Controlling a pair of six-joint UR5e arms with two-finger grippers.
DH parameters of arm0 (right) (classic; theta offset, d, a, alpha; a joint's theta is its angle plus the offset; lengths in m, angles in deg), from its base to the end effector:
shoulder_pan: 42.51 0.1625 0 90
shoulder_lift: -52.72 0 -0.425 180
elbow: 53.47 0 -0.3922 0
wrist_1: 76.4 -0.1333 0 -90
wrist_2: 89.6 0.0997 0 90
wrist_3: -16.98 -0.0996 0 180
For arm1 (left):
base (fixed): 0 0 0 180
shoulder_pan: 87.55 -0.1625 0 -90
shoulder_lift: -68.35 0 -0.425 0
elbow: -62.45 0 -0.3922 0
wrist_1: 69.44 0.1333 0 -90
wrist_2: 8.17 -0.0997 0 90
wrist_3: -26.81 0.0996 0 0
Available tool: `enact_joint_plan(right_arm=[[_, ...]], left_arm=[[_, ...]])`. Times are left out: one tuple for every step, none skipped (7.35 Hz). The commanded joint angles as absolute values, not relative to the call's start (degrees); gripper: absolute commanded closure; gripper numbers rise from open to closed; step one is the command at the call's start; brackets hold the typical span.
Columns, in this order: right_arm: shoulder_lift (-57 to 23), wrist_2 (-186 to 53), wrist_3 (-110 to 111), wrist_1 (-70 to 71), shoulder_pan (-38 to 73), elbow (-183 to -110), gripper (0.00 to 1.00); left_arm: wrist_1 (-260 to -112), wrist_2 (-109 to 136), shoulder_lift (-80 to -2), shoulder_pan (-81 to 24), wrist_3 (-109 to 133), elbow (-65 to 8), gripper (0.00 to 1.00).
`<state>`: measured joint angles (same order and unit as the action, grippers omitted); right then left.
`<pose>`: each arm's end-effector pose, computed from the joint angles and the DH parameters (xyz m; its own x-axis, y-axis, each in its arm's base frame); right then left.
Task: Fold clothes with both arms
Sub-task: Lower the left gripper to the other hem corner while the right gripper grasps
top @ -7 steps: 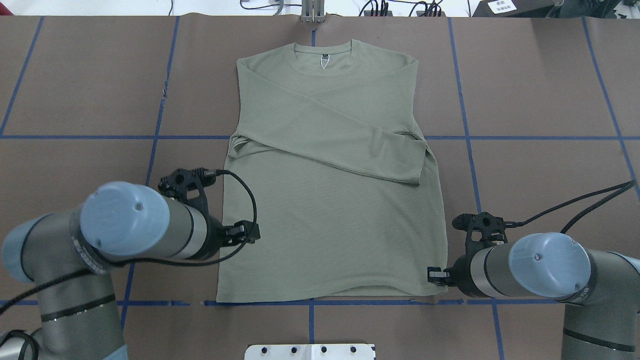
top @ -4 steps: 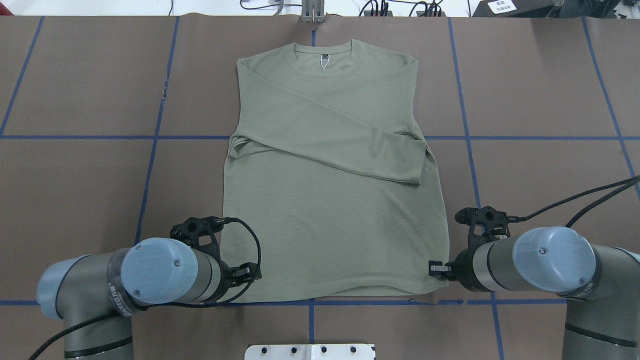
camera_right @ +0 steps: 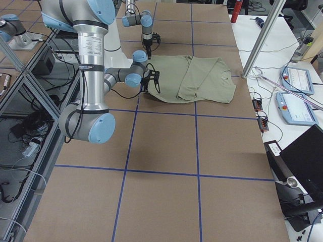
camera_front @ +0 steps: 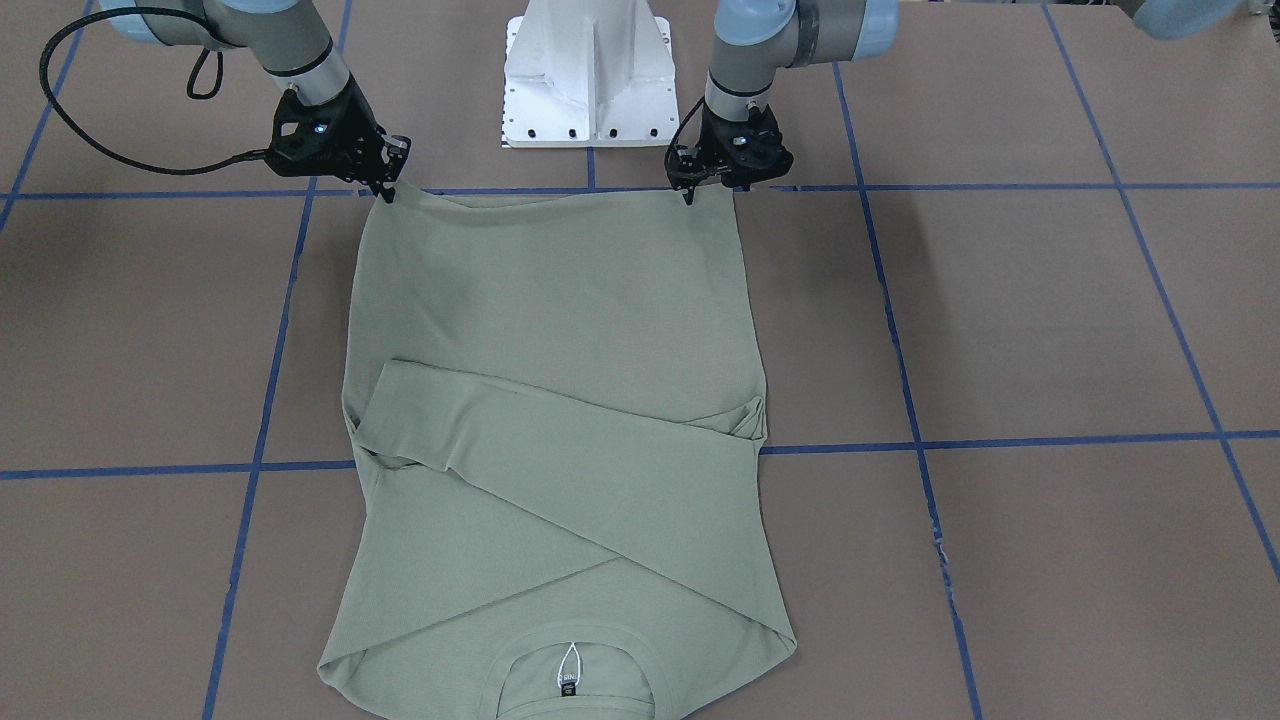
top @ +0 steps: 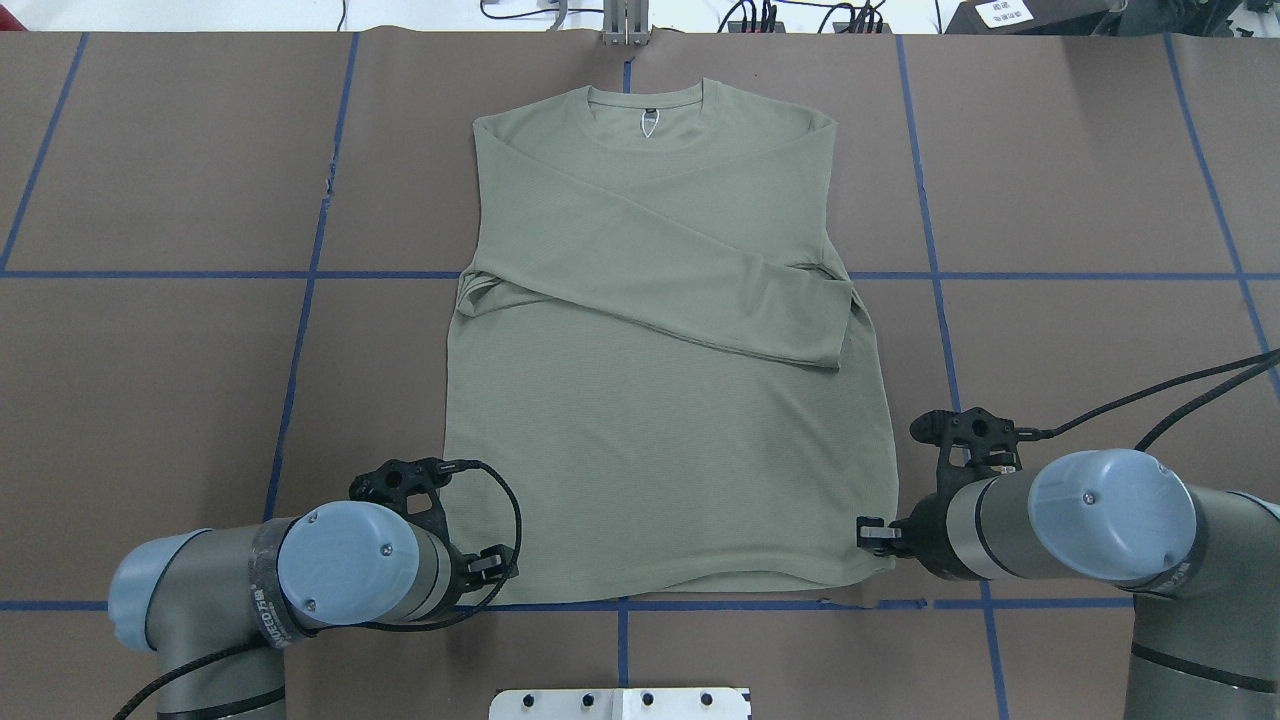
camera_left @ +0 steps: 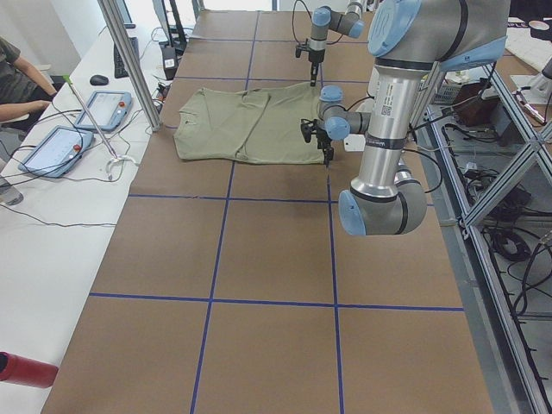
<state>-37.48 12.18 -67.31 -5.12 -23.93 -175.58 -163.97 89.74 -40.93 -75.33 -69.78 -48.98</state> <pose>-0.4096 -0.2569 0.3650 0.6144 0.1038 0.7821 -0.1017 0.9935 -0.0519 0.5395 -0.2392 0.3065 0.6705 -0.2615 -0.6943 0.1924 0.9651 -0.1778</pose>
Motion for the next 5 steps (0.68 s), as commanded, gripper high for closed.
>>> enact_joint_plan(right_arm=[[-37.6,12.3,-67.3,-5.0,-23.8,-176.2,1.00],[-37.7,12.3,-67.3,-5.0,-23.7,-176.2,1.00],[-37.7,12.3,-67.3,-5.0,-23.4,-176.3,1.00],[-37.7,12.3,-67.3,-5.0,-23.3,-176.3,1.00],[-37.8,12.3,-67.3,-5.0,-23.3,-176.3,1.00]], left_arm=[[-163.9,89.5,-40.7,-75.3,-69.9,-49.0,0.25],[-163.9,89.5,-40.6,-75.3,-69.9,-49.0,0.36],[-163.9,89.4,-40.6,-75.3,-70.0,-49.0,0.42],[-163.9,89.4,-40.6,-75.3,-69.9,-49.1,0.43],[-163.9,89.4,-40.5,-75.3,-69.9,-49.1,0.43]])
